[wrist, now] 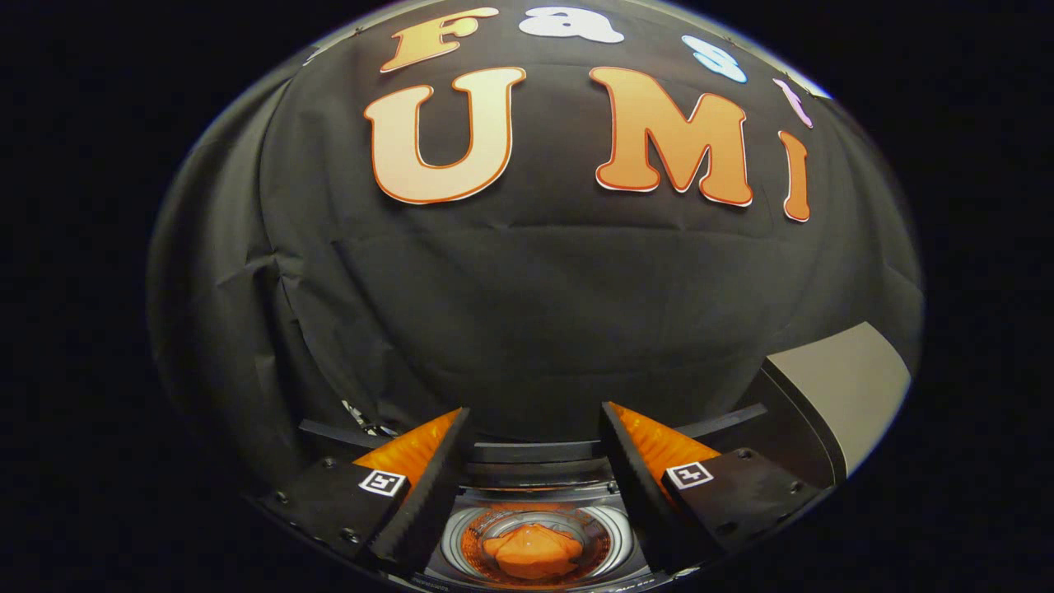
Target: Put the clothes into the washing machine and then close the washing machine lid.
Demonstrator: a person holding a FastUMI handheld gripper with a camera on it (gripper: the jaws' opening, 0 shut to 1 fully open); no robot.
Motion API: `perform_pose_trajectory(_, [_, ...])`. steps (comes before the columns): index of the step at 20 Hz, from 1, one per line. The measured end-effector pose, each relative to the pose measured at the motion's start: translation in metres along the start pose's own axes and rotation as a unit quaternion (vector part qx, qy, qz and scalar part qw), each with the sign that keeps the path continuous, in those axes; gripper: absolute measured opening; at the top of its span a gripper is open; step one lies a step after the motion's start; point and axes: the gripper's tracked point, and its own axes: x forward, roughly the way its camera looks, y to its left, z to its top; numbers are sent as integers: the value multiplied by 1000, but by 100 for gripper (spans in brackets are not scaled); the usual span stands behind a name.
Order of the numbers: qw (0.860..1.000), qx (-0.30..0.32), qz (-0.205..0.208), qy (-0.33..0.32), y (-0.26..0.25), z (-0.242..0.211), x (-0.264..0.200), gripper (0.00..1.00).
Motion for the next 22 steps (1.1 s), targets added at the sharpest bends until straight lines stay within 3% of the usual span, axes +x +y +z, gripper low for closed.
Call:
perform_pose_trajectory(14, [1000,6,-3,9,0,-42,-44,99])
perform_pose_trajectory(22, [998,26,-6,58,-6,-89,-56,100])
